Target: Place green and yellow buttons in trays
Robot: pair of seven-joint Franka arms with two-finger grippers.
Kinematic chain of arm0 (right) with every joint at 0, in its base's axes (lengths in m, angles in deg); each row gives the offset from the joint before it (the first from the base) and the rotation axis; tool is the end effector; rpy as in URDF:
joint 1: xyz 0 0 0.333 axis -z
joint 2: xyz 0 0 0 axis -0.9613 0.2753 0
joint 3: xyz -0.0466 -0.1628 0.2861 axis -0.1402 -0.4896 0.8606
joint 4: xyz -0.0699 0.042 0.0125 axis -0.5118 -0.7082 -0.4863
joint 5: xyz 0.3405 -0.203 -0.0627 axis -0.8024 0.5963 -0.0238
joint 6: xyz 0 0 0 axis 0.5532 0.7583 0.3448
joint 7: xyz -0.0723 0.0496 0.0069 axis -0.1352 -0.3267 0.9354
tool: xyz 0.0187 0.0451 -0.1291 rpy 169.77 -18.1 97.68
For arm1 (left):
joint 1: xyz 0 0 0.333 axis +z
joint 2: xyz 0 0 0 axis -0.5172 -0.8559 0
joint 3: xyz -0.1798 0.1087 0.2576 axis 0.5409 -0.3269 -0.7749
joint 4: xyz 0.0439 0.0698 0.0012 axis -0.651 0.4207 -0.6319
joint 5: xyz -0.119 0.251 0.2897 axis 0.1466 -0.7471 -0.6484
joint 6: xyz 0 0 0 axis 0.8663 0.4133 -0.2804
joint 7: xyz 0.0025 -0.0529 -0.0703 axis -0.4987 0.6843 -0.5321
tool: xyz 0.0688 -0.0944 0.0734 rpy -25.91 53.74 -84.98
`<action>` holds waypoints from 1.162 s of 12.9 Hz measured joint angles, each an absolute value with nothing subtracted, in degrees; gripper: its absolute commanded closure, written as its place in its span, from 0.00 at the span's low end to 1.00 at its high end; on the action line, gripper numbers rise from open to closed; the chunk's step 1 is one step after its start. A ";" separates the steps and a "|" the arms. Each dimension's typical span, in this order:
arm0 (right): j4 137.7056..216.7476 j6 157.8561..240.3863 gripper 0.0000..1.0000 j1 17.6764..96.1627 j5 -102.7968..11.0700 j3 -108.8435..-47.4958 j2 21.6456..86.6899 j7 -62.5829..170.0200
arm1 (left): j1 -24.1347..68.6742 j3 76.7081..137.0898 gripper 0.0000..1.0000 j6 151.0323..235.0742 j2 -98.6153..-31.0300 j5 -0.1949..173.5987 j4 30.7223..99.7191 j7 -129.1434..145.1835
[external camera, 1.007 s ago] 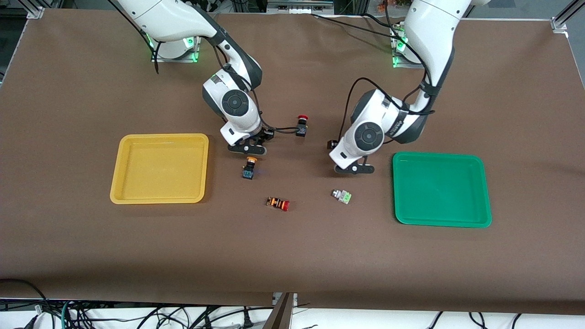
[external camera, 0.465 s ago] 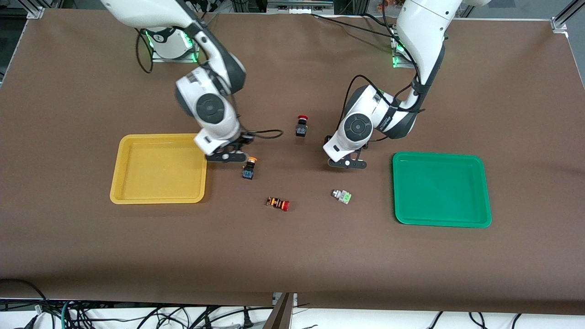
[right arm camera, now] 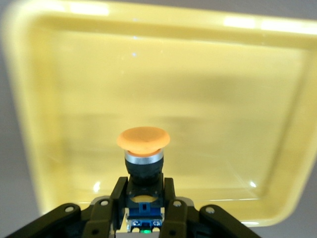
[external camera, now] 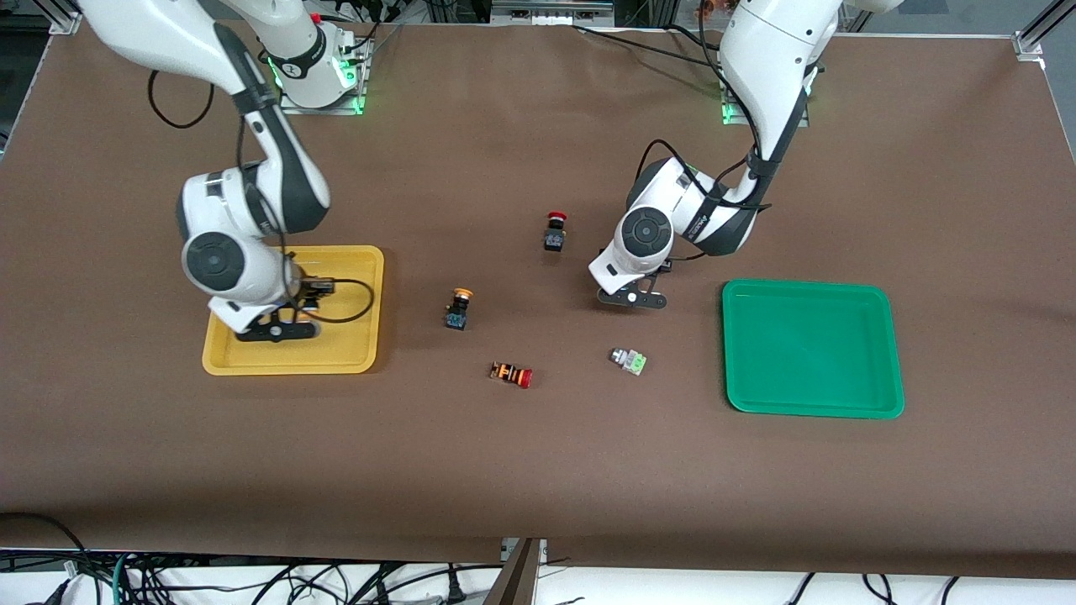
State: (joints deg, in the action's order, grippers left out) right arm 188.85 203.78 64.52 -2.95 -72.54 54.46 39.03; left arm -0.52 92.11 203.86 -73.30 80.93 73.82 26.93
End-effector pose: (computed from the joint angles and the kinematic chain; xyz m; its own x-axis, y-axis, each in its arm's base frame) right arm 0.5933 0.0930 0.2338 0.9716 0.0485 -0.2315 0.0766 -0.9905 0.1139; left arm 0.4983 -0.3541 0.1472 0.9598 -0.1137 -0.2565 -0.1296 -0.9905 -0.0461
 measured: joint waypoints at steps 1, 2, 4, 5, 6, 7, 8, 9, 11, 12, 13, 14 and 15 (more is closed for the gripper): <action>189.99 204.79 1.00 65.22 -2.96 -74.07 54.67 40.75 | -0.54 92.11 0.96 203.07 -73.12 80.93 73.39 26.93; 191.31 206.68 1.00 65.96 -2.98 -75.08 55.01 42.11 | -0.51 92.00 0.94 200.54 -72.58 80.93 72.56 27.15; 194.08 210.93 1.00 67.56 -2.98 -75.87 55.92 43.07 | 0.04 90.61 0.93 193.17 -70.12 80.89 70.06 27.87; 195.05 212.02 1.00 68.25 -2.98 -75.91 56.26 43.09 | 1.37 89.68 0.93 189.90 -68.65 80.66 68.72 27.88; 195.60 212.76 0.91 68.73 -2.98 -75.92 56.49 43.09 | 4.05 89.15 0.93 187.32 -67.34 79.74 67.39 27.49; 195.88 213.50 0.66 69.01 -2.98 -75.94 56.64 43.09 | 7.48 88.93 0.93 185.76 -66.55 78.31 66.35 25.74; 196.06 214.12 0.01 69.19 -2.98 -75.95 56.75 43.10 | 11.19 88.77 0.93 185.15 -66.20 76.54 65.76 22.37; 196.10 214.38 0.00 69.29 -2.98 -75.96 56.81 43.68 | 15.10 88.69 0.92 185.12 -66.19 74.77 65.64 18.10; 195.27 214.72 0.00 69.35 -2.98 -75.91 56.73 46.85 | 22.14 88.64 0.91 185.47 -66.95 73.09 65.70 9.47; 194.04 214.19 0.00 69.37 -2.98 -75.32 56.63 47.86 | 24.88 88.65 0.91 186.52 -67.87 73.08 65.80 6.05; 192.17 212.66 0.00 69.42 -2.98 -73.43 56.52 48.24 | 26.86 88.69 0.90 188.32 -69.37 73.08 66.03 3.79; 190.05 210.91 0.00 69.33 -2.98 -70.54 56.45 48.23 | 27.81 88.75 0.86 190.29 -71.26 73.08 66.25 2.85; 187.92 209.76 0.00 68.91 -3.00 -67.55 56.44 47.46 | 28.07 88.84 0.74 192.20 -73.33 73.08 66.31 2.63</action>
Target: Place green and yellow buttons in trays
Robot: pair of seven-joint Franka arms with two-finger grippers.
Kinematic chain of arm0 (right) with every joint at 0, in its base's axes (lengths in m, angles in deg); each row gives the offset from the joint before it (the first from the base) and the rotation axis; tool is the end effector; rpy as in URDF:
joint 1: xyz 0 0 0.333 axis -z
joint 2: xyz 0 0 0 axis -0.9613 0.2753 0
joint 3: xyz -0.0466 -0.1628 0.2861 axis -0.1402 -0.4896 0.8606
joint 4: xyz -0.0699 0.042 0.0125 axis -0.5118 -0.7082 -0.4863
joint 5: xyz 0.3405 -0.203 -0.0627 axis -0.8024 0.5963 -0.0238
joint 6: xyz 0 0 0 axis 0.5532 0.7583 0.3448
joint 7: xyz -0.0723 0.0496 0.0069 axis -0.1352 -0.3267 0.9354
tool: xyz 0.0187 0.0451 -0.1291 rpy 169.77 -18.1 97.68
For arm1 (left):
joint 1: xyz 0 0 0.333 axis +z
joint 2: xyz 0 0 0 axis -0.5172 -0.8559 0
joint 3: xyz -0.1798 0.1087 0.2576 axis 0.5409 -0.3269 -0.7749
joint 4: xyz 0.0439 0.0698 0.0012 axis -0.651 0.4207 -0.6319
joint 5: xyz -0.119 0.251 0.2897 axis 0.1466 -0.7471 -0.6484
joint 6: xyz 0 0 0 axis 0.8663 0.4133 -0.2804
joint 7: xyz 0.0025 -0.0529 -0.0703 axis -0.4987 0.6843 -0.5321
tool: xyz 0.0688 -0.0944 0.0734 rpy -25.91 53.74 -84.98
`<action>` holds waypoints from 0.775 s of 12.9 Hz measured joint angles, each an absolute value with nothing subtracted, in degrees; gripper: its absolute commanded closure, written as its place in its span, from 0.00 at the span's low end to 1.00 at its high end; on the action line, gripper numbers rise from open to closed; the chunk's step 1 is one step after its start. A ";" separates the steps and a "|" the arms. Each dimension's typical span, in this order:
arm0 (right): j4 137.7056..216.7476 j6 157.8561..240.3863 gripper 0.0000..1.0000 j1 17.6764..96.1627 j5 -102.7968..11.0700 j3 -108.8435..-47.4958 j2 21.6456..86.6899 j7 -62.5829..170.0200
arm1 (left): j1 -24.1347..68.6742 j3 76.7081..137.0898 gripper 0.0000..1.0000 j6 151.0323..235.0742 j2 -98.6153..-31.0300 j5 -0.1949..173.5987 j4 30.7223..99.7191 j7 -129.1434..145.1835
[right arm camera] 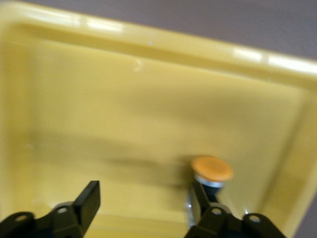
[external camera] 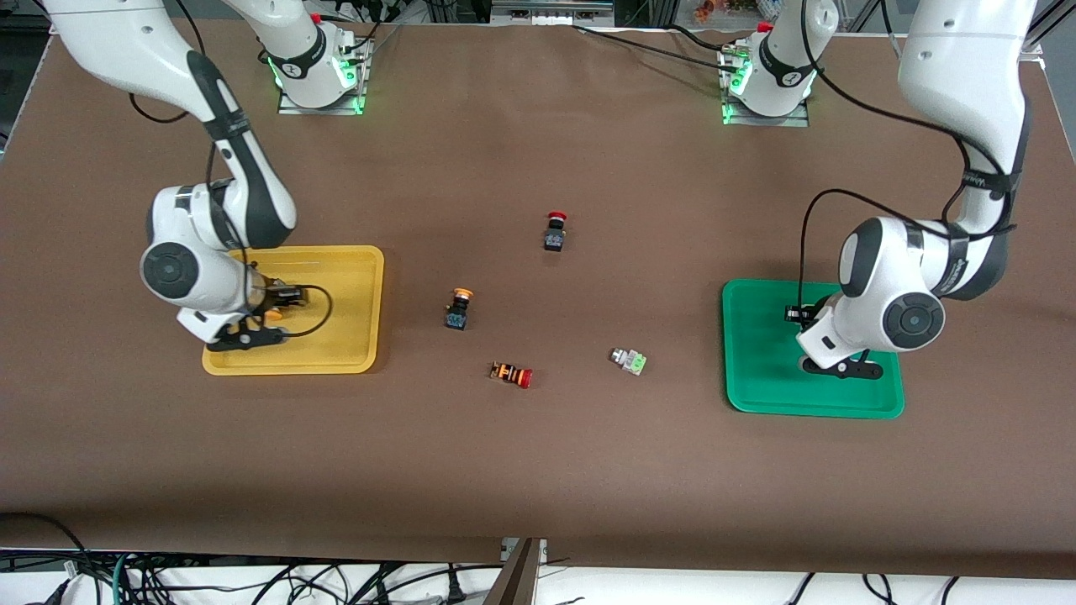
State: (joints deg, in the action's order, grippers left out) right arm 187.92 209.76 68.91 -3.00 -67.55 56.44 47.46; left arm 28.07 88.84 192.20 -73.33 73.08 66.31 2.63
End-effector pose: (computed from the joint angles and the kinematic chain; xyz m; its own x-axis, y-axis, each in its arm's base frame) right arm 0.6104 0.1029 0.2260 0.9643 0.2122 -0.1586 0.2206 -0.9747 0.0371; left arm 0.6305 -0.0288 0.1852 0.9446 -0.0708 -0.3205 -0.0953 -0.9936 -0.0613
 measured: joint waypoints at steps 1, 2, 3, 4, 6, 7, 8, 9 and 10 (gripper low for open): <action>186.11 209.19 0.00 67.69 -3.05 -65.43 56.62 45.25 | 28.11 88.91 0.74 193.77 -75.09 73.08 66.30 2.63; 184.52 209.06 0.00 65.74 -3.08 -64.37 57.22 41.42 | 28.13 89.04 0.62 194.71 -76.25 73.08 66.28 2.62; 182.92 209.06 0.00 63.42 -3.10 -63.86 58.38 36.34 | 28.10 89.39 0.01 195.11 -76.74 73.08 66.26 2.63; 181.27 209.09 0.00 61.29 -3.10 -63.24 59.99 30.97 | 28.06 89.80 0.00 195.14 -76.70 73.08 66.16 2.68; 177.85 209.20 0.00 57.76 -3.09 -62.01 63.68 21.84 | 28.01 90.26 0.00 195.09 -76.08 73.08 65.30 2.71; 176.09 209.54 0.00 56.24 -3.09 -61.59 65.56 17.96 | 28.02 90.47 0.00 194.84 -75.32 73.08 64.78 2.71; 174.37 210.39 0.00 54.96 -3.09 -61.28 67.36 14.51 | 28.04 91.12 0.00 194.17 -74.27 73.08 64.28 2.71; 172.92 211.69 0.00 54.10 -3.09 -60.92 69.05 11.99 | 28.02 92.36 0.00 193.41 -72.94 73.10 63.53 2.75; 171.91 213.14 0.00 53.67 -3.09 -60.65 70.37 10.60 | 27.97 93.91 0.00 192.64 -71.67 73.11 62.52 3.47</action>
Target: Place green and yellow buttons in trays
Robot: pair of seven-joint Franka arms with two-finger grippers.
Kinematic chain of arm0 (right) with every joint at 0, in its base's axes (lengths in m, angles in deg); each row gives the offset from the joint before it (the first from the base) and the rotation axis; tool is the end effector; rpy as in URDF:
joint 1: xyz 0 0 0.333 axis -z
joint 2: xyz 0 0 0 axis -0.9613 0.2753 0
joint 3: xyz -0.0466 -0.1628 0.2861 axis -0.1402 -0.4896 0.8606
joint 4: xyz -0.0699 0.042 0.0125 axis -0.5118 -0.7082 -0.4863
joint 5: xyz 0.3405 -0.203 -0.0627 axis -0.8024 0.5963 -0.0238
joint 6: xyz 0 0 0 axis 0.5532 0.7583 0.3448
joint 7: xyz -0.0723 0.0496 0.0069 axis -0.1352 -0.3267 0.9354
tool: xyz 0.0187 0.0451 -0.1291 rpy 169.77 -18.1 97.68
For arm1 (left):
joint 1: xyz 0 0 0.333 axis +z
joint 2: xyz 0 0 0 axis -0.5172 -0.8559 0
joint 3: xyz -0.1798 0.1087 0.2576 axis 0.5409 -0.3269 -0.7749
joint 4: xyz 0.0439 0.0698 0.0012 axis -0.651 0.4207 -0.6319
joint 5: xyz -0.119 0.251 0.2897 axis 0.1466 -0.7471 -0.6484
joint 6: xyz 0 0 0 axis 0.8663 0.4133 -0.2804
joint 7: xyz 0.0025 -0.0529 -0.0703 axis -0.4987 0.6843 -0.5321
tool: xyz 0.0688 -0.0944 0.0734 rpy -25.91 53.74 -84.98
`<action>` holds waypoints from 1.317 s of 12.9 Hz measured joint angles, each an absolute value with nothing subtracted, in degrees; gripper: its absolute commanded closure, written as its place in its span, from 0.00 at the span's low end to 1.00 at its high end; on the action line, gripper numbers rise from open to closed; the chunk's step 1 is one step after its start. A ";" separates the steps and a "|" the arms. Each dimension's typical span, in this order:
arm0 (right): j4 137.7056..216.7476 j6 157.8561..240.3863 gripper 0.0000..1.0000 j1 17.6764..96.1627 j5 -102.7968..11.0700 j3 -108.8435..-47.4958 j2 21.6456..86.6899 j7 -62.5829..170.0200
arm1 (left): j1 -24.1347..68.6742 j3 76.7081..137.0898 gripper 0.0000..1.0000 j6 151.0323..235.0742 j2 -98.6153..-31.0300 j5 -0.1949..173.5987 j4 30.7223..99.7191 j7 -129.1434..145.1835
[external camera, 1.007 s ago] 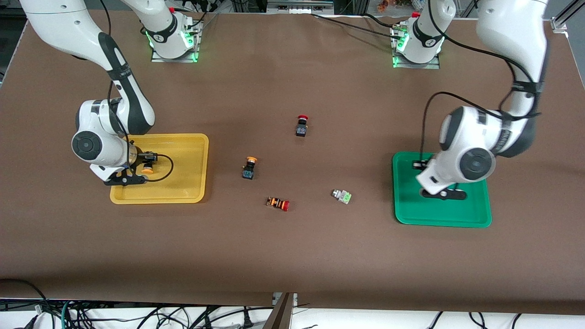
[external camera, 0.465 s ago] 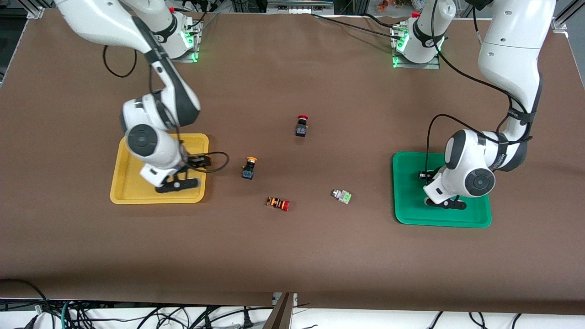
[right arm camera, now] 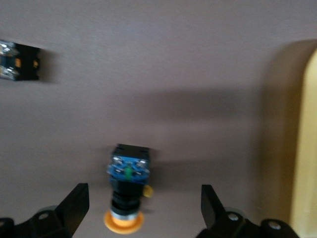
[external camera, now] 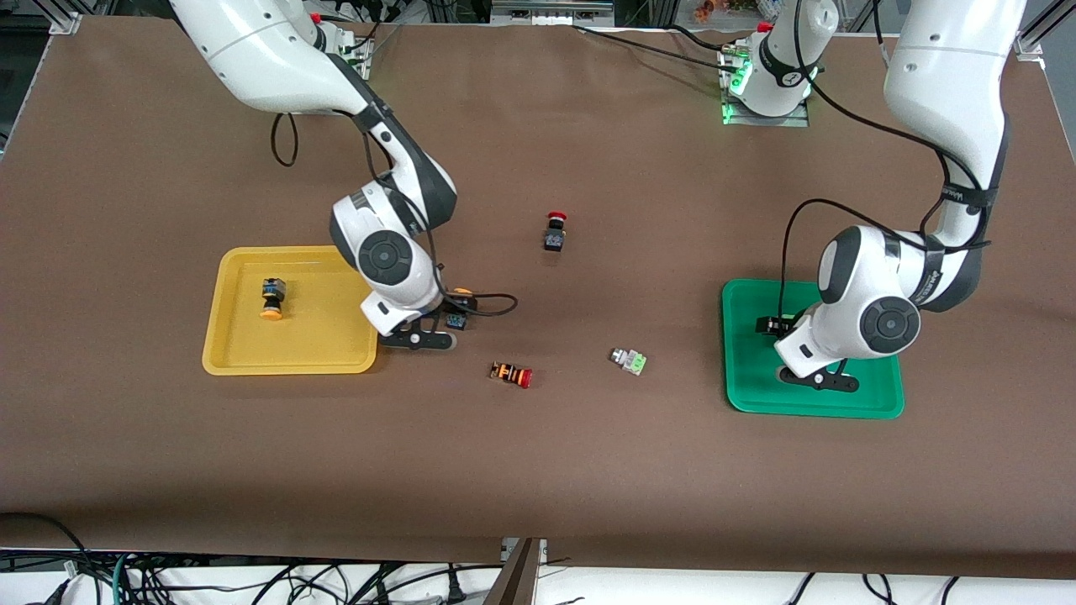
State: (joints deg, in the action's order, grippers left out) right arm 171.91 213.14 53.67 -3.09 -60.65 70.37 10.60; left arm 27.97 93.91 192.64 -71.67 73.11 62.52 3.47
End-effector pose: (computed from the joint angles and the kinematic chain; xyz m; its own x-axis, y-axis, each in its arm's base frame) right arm 0.6006 0.3581 0.1920 0.9943 -0.0754 -0.0748 -0.0768 -0.9969 -0.0160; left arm 0.6542 -0.0855 0.2314 0.9654 -0.1425 -0.2184 -0.1505 -0.9884 -0.0202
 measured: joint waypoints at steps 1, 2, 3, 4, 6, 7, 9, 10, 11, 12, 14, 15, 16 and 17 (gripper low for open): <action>171.31 214.48 0.00 53.55 -3.09 -60.55 71.36 10.18 | 27.86 95.35 0.00 191.97 -70.61 73.12 61.22 5.15; 170.99 215.45 0.00 53.55 -3.09 -60.54 72.10 9.96 | 27.68 96.58 0.00 191.56 -69.90 73.13 59.69 7.92; 170.86 216.04 0.00 53.55 -3.09 -60.53 72.66 9.39 | 27.57 97.70 0.00 191.20 -69.64 73.23 58.27 11.63; 170.80 216.62 0.22 53.48 -3.09 -60.47 73.18 8.76 | 27.50 98.83 0.00 190.92 -69.75 73.53 57.22 16.40; 170.77 217.41 0.89 53.23 -3.09 -60.37 73.85 8.36 | 26.20 100.68 0.00 190.89 -71.13 74.58 55.90 28.06; 170.76 217.45 1.00 53.19 -3.09 -60.37 73.91 8.26 | 24.29 100.96 0.00 190.96 -72.43 74.74 54.93 34.96; 170.73 217.45 1.00 53.27 -3.08 -60.41 73.91 8.23 | 19.60 100.99 0.00 191.22 -76.13 74.76 51.56 48.96; 170.61 217.30 1.00 53.38 -3.07 -60.45 73.89 8.24 | 17.61 100.97 0.00 191.42 -78.09 74.76 49.92 54.21; 170.36 216.72 1.00 53.62 -3.04 -60.54 73.81 8.55 | 16.09 100.92 0.00 192.21 -79.89 74.76 48.84 57.76; 169.84 214.98 1.00 54.12 -2.98 -60.69 73.45 9.86 | 15.01 100.90 0.00 194.26 -81.60 74.76 48.21 60.61; 168.84 209.25 1.00 56.17 -2.98 -60.89 71.49 15.99 | 13.96 100.84 0.00 200.23 -84.65 74.76 47.87 67.09; 168.59 205.89 1.00 57.60 -2.98 -61.00 70.03 19.75 | 13.69 100.84 0.00 202.82 -85.94 74.76 47.78 70.26; 168.57 202.51 1.00 59.08 -2.98 -61.29 68.47 23.53 | 13.60 100.81 0.00 204.60 -86.92 74.76 47.67 72.46; 168.61 199.43 1.00 60.29 -2.97 -62.10 67.14 27.24 | 13.61 100.69 0.00 205.77 -87.57 74.76 47.57 73.53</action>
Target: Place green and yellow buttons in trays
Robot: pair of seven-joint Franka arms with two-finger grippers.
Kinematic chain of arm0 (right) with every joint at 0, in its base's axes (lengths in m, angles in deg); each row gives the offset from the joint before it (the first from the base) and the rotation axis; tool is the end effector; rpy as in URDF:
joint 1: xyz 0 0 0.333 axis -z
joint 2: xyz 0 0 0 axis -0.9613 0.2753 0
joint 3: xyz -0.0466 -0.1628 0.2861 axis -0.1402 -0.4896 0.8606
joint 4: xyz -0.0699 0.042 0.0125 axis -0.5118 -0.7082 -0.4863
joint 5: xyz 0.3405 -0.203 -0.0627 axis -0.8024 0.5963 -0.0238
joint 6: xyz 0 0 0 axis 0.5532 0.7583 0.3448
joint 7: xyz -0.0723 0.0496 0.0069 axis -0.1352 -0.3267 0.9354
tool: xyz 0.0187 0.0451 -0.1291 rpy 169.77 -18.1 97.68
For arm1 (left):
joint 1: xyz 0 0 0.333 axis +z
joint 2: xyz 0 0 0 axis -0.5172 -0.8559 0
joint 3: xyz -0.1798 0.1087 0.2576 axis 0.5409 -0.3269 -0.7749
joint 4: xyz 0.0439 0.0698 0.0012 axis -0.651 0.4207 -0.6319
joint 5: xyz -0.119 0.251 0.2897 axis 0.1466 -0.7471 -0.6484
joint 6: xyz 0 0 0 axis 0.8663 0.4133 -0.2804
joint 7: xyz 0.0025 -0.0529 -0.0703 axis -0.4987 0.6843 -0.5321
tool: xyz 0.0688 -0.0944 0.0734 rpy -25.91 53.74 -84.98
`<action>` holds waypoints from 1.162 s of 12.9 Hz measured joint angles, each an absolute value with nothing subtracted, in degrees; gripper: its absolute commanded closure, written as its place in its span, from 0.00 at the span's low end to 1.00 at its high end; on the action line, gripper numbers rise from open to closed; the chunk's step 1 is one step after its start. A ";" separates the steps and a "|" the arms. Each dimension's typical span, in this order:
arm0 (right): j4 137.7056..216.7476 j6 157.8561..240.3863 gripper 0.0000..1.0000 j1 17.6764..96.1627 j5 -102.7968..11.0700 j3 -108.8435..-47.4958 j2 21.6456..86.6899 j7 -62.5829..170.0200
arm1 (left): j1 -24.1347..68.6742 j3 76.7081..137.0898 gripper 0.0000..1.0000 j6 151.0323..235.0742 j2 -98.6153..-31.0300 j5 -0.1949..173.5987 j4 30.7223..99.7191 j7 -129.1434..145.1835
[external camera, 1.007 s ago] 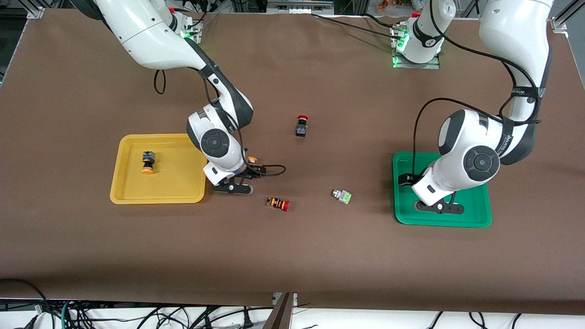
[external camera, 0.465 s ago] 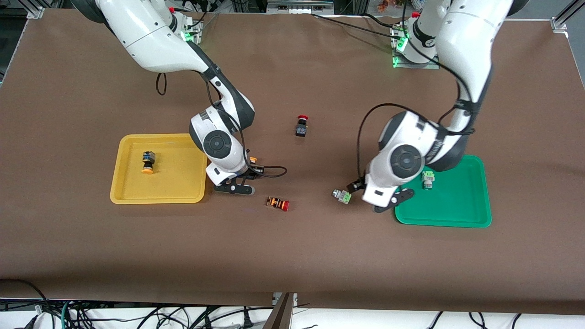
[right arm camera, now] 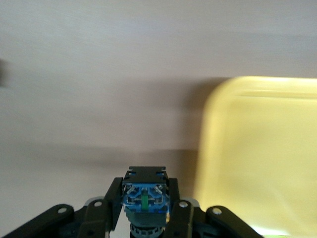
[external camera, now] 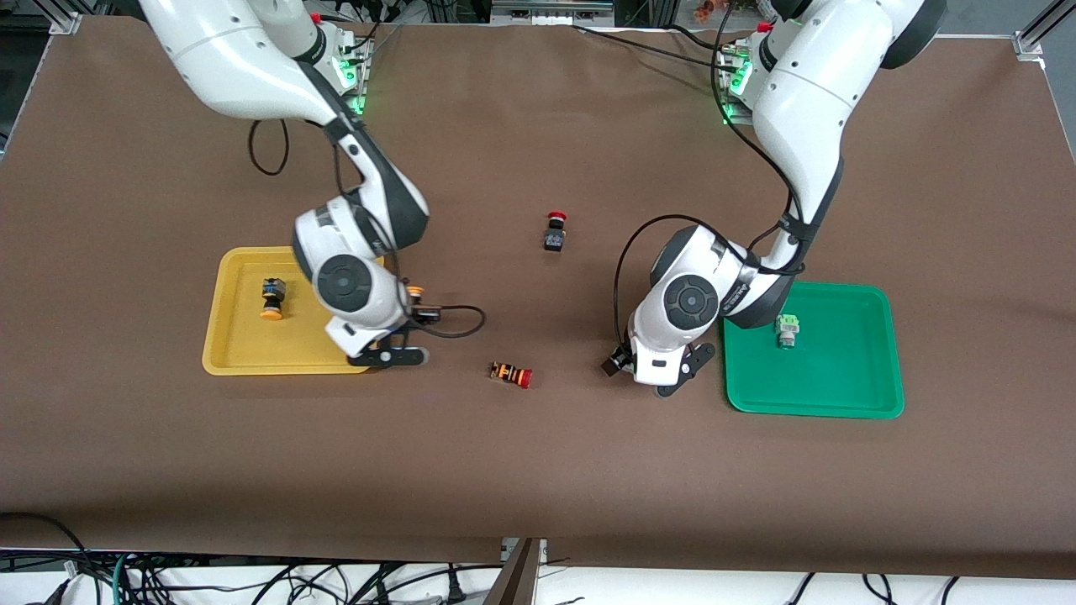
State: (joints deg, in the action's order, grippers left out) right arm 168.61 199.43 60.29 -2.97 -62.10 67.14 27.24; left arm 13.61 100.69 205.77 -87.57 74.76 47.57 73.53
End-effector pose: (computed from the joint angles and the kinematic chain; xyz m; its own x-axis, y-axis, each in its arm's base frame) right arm 0.6374 0.2631 0.2361 0.9817 0.0735 -0.1756 0.0819 -0.9958 0.0413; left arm 0.6618 -0.3421 0.1722 0.7106 0.6950 -0.1093 0.7018 -0.7112 0.0404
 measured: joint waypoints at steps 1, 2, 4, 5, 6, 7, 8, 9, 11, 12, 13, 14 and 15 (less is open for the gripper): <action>168.84 197.32 1.00 61.08 -2.97 -63.76 66.28 31.35 | 13.60 100.55 0.00 206.69 -88.02 74.76 47.49 74.01; 169.52 196.65 1.00 61.66 -2.97 -65.91 65.83 35.66 | 13.60 100.44 0.18 207.21 -88.42 74.75 47.42 74.16; 172.09 196.74 1.00 63.40 -2.98 -68.92 65.76 42.09 | 13.61 100.22 0.79 207.84 -88.97 74.61 47.38 74.11; 173.59 197.21 1.00 64.01 -2.99 -69.43 65.77 43.12 | 13.60 100.21 0.89 207.84 -89.15 74.61 47.35 74.12; 175.34 198.58 1.00 64.14 -2.99 -69.66 65.80 43.27 | 13.61 100.15 0.93 207.85 -89.33 74.61 47.29 74.16; 177.28 200.52 1.00 64.06 -2.99 -69.65 65.84 43.26 | 13.65 100.00 0.99 207.85 -89.42 74.61 47.18 74.16; 179.08 202.15 0.96 63.94 -2.99 -69.64 65.89 43.22 | 13.72 99.89 0.99 207.85 -89.43 74.51 46.97 74.13; 180.21 202.95 0.45 63.89 -2.99 -69.63 65.91 43.18 | 13.82 99.75 0.99 207.70 -89.42 74.31 46.58 73.97; 180.68 203.23 0.00 63.90 -2.99 -69.64 65.84 43.17 | 14.23 99.21 0.99 204.00 -88.94 74.16 45.35 70.70; 180.60 203.26 0.00 63.90 -2.99 -69.64 65.65 43.18 | 14.63 98.88 0.98 200.57 -88.11 74.16 44.76 67.93; 180.18 203.25 0.00 63.90 -2.99 -69.64 65.14 43.19 | 15.17 98.49 0.98 197.28 -86.87 74.15 44.39 65.57; 179.49 202.77 0.00 63.91 -2.99 -69.65 63.90 43.21 | 15.94 98.18 0.98 194.25 -85.36 74.15 44.17 63.06; 178.48 201.01 0.00 64.02 -2.99 -69.69 62.02 43.22 | 16.95 97.84 0.98 191.77 -83.78 74.12 43.95 59.85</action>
